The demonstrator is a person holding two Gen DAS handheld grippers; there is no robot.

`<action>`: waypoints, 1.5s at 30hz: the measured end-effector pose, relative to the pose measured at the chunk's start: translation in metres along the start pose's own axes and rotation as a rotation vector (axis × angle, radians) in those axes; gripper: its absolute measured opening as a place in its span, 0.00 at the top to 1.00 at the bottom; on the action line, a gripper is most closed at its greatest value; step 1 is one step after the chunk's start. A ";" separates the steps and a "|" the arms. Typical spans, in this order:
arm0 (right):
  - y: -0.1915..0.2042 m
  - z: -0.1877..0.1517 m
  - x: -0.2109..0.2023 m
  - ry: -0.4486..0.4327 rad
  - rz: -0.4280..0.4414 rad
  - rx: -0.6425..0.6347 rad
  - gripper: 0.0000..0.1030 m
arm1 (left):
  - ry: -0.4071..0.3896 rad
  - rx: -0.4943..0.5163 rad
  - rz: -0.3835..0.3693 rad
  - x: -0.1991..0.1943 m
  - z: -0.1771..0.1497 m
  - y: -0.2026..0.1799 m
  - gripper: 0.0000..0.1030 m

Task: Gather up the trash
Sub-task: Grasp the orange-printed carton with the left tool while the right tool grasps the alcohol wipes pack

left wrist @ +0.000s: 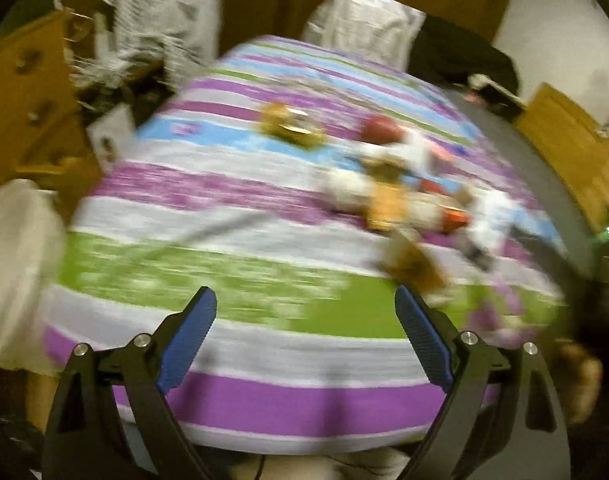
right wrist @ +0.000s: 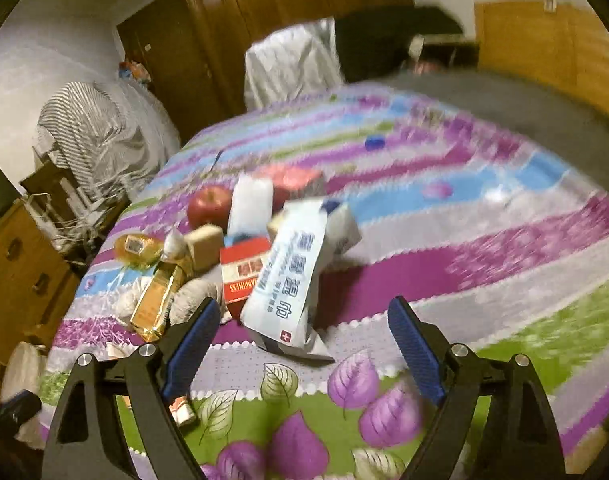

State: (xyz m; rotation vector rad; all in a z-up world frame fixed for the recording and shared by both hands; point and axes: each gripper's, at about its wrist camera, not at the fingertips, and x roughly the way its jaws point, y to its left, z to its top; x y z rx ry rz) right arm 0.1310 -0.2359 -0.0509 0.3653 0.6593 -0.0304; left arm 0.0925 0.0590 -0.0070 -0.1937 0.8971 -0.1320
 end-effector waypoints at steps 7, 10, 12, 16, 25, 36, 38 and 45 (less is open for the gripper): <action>-0.012 0.003 0.075 0.138 0.122 0.073 0.22 | 0.056 0.024 -0.031 0.055 -0.002 -0.071 0.15; -0.005 0.006 0.084 0.143 0.147 0.072 0.44 | 0.125 0.027 -0.035 0.087 -0.007 -0.084 0.48; -0.010 0.004 0.085 0.136 0.195 0.105 0.49 | 0.190 -0.009 -0.080 0.106 -0.010 -0.080 0.64; -0.014 0.000 0.072 0.108 0.243 0.131 0.51 | 0.175 0.004 -0.125 0.095 -0.013 -0.068 0.73; 0.030 -0.022 -0.014 0.301 0.262 -0.286 0.50 | 0.234 0.254 -0.088 0.021 -0.014 0.010 0.73; 0.064 -0.047 0.005 0.431 0.149 -0.519 0.28 | 0.144 0.316 0.113 0.030 -0.005 0.077 0.44; 0.058 -0.043 -0.005 0.376 0.148 -0.479 0.25 | 0.064 0.284 0.106 0.015 -0.008 0.081 0.32; 0.041 -0.049 -0.038 0.239 0.070 -0.304 0.20 | -0.086 0.204 0.119 -0.004 -0.025 0.087 0.28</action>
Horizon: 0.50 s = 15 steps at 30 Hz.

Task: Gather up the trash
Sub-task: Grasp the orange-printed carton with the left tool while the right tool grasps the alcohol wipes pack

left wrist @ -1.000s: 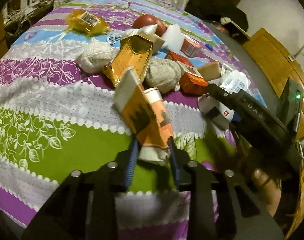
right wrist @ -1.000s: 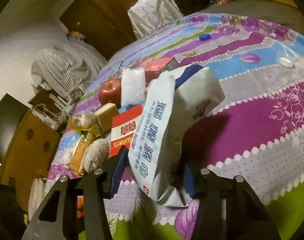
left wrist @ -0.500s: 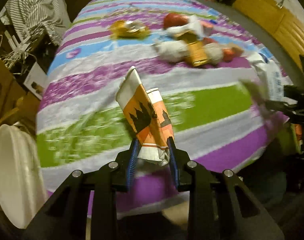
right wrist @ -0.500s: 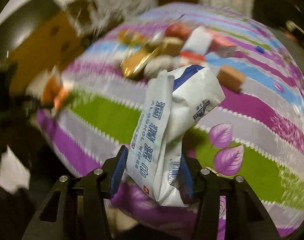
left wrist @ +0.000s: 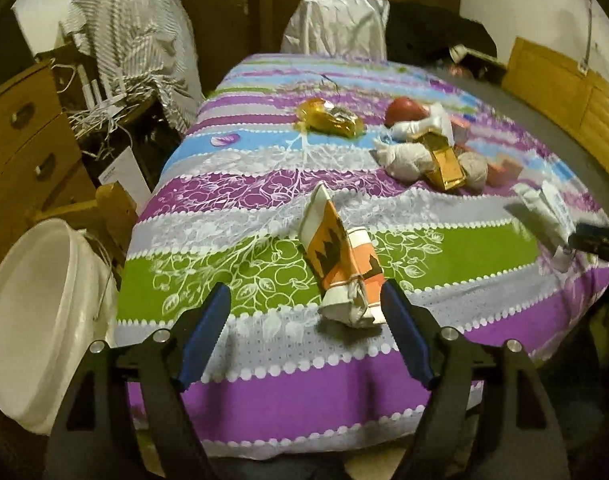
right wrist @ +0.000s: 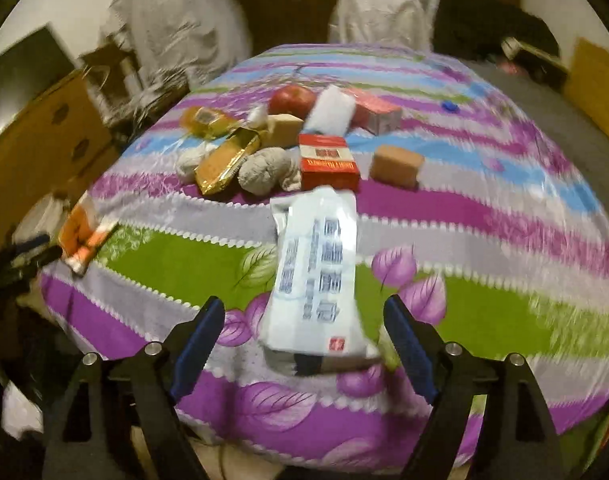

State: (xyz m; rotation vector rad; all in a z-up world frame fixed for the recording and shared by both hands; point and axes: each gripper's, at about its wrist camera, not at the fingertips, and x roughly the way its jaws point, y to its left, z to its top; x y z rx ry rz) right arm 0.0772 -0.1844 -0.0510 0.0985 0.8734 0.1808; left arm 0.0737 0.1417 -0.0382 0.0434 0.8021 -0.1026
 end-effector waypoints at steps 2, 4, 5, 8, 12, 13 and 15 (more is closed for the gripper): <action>-0.002 -0.008 0.001 -0.006 0.001 0.048 0.20 | -0.004 -0.038 -0.005 0.002 0.000 0.002 0.28; -0.004 -0.013 0.003 -0.021 0.005 0.088 0.21 | -0.008 -0.064 -0.010 0.004 -0.001 0.002 0.28; -0.006 -0.015 0.004 -0.031 0.003 0.111 0.22 | -0.012 -0.066 -0.004 0.005 -0.003 0.001 0.28; -0.007 -0.018 0.005 -0.055 -0.003 0.139 0.30 | -0.022 -0.082 -0.019 0.006 -0.004 -0.004 0.28; -0.008 -0.021 0.009 -0.077 -0.003 0.161 0.43 | -0.009 -0.082 0.001 0.018 -0.008 -0.016 0.39; -0.010 -0.022 0.011 -0.076 0.007 0.172 0.44 | 0.006 -0.098 -0.008 0.023 -0.009 -0.015 0.48; -0.015 -0.022 0.012 -0.085 0.021 0.186 0.45 | 0.019 -0.158 -0.030 0.031 -0.013 -0.010 0.53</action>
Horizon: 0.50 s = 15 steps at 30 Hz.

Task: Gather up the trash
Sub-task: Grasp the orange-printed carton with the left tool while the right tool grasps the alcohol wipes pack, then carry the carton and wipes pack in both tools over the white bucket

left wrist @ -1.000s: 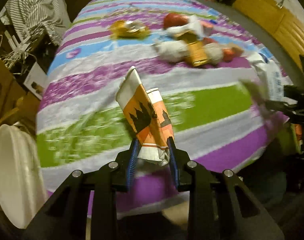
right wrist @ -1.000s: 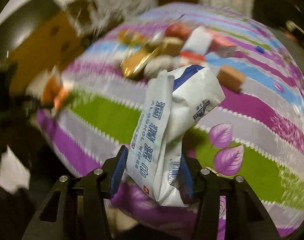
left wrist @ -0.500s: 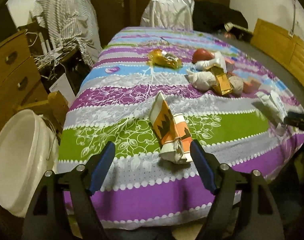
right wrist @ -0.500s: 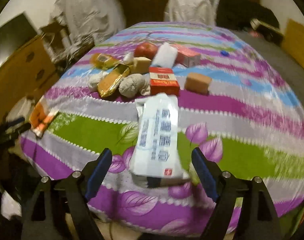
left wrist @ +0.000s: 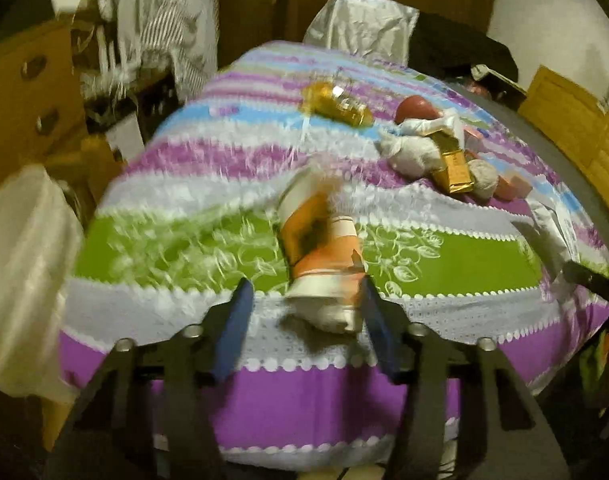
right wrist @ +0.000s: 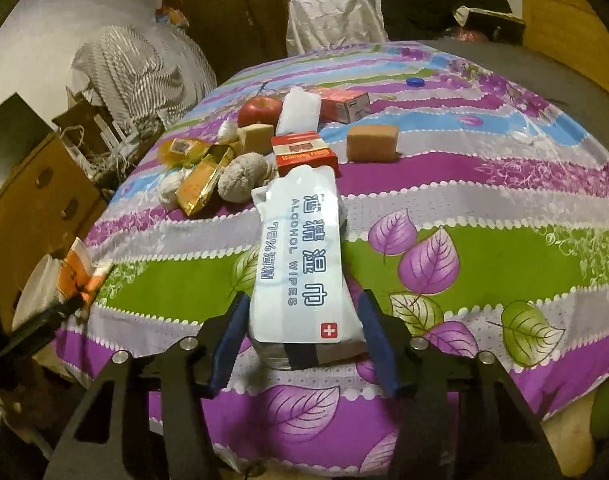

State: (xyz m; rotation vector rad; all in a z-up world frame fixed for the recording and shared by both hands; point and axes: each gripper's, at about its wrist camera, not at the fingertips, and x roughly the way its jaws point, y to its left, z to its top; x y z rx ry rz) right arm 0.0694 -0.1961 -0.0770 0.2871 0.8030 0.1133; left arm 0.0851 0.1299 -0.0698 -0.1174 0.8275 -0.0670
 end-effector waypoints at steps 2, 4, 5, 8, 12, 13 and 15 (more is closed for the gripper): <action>-0.003 -0.001 0.002 -0.005 0.011 0.007 0.45 | -0.020 -0.021 0.008 0.001 -0.001 0.001 0.68; -0.002 -0.003 0.003 -0.015 0.009 -0.004 0.47 | -0.020 -0.039 -0.011 0.002 0.000 0.002 0.75; -0.001 -0.004 0.003 -0.022 0.008 -0.009 0.48 | -0.024 -0.041 -0.007 0.001 0.001 0.002 0.75; 0.000 -0.006 0.001 -0.036 0.007 -0.015 0.51 | -0.025 -0.039 0.015 -0.001 0.001 -0.001 0.75; 0.002 -0.003 -0.010 -0.052 0.033 0.000 0.51 | -0.049 -0.045 0.061 -0.017 0.007 -0.001 0.75; 0.005 -0.002 -0.014 -0.061 0.040 -0.006 0.51 | -0.051 -0.047 0.072 -0.019 0.009 0.000 0.75; 0.013 0.001 -0.021 -0.075 0.064 -0.015 0.51 | -0.051 -0.058 0.105 -0.025 0.014 0.002 0.75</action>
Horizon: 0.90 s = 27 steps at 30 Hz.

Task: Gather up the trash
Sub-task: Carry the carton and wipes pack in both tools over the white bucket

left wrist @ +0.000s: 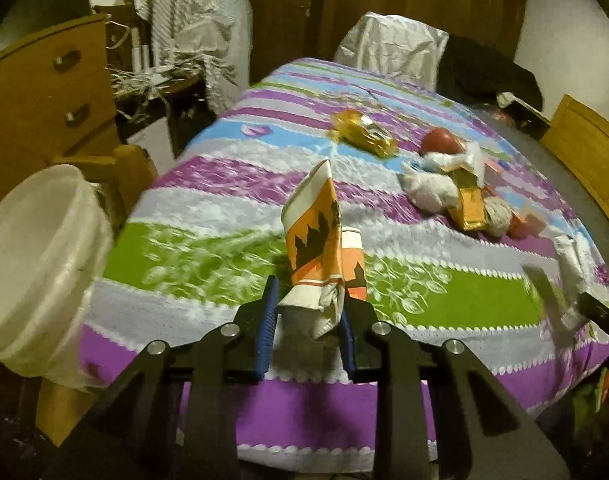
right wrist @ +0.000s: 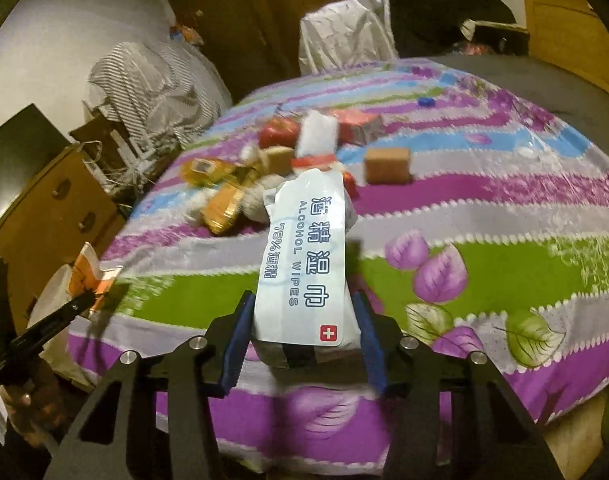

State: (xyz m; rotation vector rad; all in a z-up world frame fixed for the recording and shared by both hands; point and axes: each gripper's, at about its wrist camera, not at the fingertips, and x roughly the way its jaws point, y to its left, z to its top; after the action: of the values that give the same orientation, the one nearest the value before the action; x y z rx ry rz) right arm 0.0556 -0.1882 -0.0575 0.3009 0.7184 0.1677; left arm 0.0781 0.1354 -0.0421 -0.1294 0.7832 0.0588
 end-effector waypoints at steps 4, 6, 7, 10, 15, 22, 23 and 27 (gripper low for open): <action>0.031 0.005 -0.008 -0.008 0.053 -0.062 0.51 | -0.005 -0.017 0.086 -0.012 0.009 0.005 0.75; 0.047 0.004 -0.008 0.000 0.075 -0.099 0.51 | -0.031 -0.008 0.128 -0.021 0.012 0.006 0.75; 0.055 0.003 -0.007 0.006 0.083 -0.117 0.51 | -0.038 -0.005 0.141 -0.023 0.013 0.006 0.75; 0.078 0.000 -0.002 0.034 0.115 -0.164 0.51 | -0.066 -0.004 0.179 -0.034 0.018 0.011 0.75; 0.123 -0.003 0.007 0.060 0.178 -0.257 0.51 | -0.107 -0.021 0.244 -0.049 0.028 0.031 0.75; 0.214 0.016 0.027 0.061 0.288 -0.401 0.51 | -0.171 -0.092 0.354 -0.076 0.047 0.091 0.75; 0.232 0.019 0.031 0.064 0.308 -0.426 0.50 | -0.176 -0.101 0.367 -0.079 0.048 0.098 0.75; 0.293 0.031 0.044 0.085 0.381 -0.496 0.50 | -0.188 -0.141 0.442 -0.089 0.054 0.141 0.75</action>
State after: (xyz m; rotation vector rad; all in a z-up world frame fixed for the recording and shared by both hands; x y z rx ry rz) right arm 0.0948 0.0930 0.0328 -0.0489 0.6738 0.7115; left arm 0.0389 0.2825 0.0455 -0.0808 0.6076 0.5383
